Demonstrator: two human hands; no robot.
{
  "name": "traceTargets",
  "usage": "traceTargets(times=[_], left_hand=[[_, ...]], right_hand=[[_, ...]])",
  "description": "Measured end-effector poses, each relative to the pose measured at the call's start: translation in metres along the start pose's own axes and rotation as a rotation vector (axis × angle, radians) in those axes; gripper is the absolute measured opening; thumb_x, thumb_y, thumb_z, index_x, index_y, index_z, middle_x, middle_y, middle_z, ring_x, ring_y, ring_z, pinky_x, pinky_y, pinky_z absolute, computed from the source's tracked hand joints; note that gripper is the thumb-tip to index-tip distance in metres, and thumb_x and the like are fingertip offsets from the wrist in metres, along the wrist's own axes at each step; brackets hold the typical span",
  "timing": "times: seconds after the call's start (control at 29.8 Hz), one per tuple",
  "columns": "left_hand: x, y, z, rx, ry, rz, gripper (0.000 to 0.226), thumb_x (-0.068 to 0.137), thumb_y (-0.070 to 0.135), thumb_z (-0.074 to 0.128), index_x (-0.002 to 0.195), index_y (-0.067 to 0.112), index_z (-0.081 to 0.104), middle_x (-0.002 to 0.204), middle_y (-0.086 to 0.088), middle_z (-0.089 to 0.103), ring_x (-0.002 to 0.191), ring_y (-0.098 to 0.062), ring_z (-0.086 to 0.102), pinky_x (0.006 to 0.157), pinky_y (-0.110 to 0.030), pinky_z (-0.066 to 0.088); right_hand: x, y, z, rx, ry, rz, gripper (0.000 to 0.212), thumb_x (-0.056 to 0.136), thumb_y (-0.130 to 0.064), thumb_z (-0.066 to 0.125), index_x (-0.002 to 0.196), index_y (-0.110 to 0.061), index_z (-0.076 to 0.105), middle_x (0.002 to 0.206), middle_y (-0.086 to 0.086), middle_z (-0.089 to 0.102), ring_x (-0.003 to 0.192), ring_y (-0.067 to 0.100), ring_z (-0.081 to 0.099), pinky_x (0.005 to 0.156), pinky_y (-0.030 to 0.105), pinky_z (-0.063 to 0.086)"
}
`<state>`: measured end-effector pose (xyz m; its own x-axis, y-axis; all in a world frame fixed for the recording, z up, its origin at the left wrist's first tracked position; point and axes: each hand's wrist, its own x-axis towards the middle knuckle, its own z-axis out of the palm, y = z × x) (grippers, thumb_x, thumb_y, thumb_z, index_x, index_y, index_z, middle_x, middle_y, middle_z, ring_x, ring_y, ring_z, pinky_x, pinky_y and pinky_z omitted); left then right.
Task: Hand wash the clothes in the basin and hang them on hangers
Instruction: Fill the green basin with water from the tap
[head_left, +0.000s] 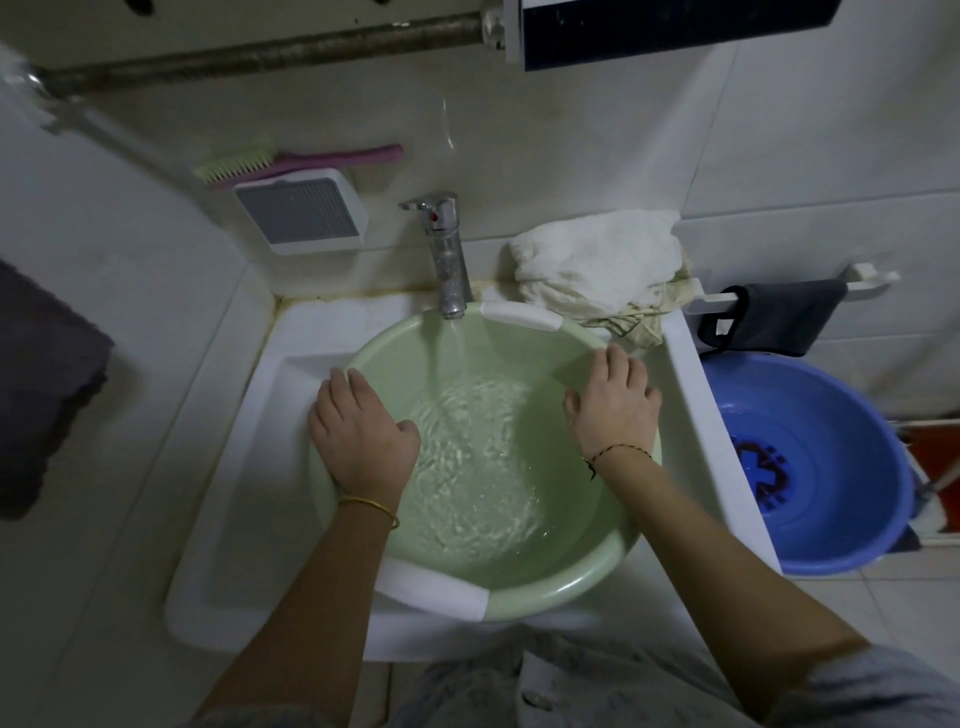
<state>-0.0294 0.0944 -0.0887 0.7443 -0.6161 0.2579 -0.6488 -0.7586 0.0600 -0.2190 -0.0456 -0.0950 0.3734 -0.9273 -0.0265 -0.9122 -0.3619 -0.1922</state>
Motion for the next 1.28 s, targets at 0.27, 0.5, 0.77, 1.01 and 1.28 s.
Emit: traceTargets(times=[0.27, 0.5, 0.77, 1.01, 1.28], left_hand=[[-0.0005, 0.0002, -0.0003, -0.012, 0.018, 0.002, 0.08, 0.052, 0.026, 0.05, 0.123, -0.009, 0.053, 0.129, -0.027, 0.052, 0.117, -0.042, 0.05, 0.098, -0.049, 0.038], [0.0, -0.0007, 0.0003, -0.003, 0.006, 0.005, 0.079, 0.052, 0.026, 0.051, 0.123, -0.009, 0.053, 0.129, -0.027, 0.052, 0.117, -0.042, 0.05, 0.098, -0.05, 0.039], [0.0001, -0.0011, 0.0012, 0.008, -0.008, 0.004, 0.079, 0.052, 0.023, 0.062, 0.124, -0.008, 0.052, 0.13, -0.026, 0.051, 0.118, -0.041, 0.05, 0.099, -0.049, 0.038], [-0.0001, -0.0013, 0.0011, 0.003, 0.016, 0.009, 0.078, 0.052, 0.025, 0.055, 0.122, -0.008, 0.053, 0.128, -0.027, 0.052, 0.116, -0.041, 0.051, 0.097, -0.049, 0.038], [-0.0005, -0.0005, 0.0007, -0.007, 0.021, 0.007, 0.078, 0.053, 0.025, 0.056, 0.123, -0.009, 0.052, 0.129, -0.027, 0.051, 0.117, -0.042, 0.05, 0.099, -0.049, 0.038]], right_hand=[[0.0004, -0.0002, 0.0011, 0.0, 0.007, 0.004, 0.063, 0.094, -0.039, 0.045, 0.144, -0.005, 0.027, 0.151, 0.01, 0.027, 0.134, 0.031, 0.028, 0.098, 0.045, 0.034], [0.0006, -0.0003, 0.0015, -0.004, 0.006, 0.007, 0.064, 0.094, -0.04, 0.044, 0.145, -0.006, 0.025, 0.152, 0.01, 0.026, 0.136, 0.031, 0.027, 0.098, 0.045, 0.034], [0.0007, -0.0001, 0.0018, 0.001, 0.011, 0.005, 0.063, 0.094, -0.039, 0.044, 0.144, -0.005, 0.026, 0.151, 0.01, 0.027, 0.134, 0.031, 0.028, 0.097, 0.044, 0.034], [0.0017, 0.0003, 0.0031, -0.005, 0.008, 0.01, 0.064, 0.094, -0.041, 0.045, 0.144, -0.006, 0.026, 0.15, 0.009, 0.027, 0.134, 0.031, 0.027, 0.097, 0.045, 0.034], [0.0021, 0.0006, 0.0044, 0.0, 0.011, 0.006, 0.063, 0.094, -0.04, 0.044, 0.143, -0.006, 0.028, 0.149, 0.009, 0.029, 0.133, 0.031, 0.029, 0.096, 0.045, 0.034]])
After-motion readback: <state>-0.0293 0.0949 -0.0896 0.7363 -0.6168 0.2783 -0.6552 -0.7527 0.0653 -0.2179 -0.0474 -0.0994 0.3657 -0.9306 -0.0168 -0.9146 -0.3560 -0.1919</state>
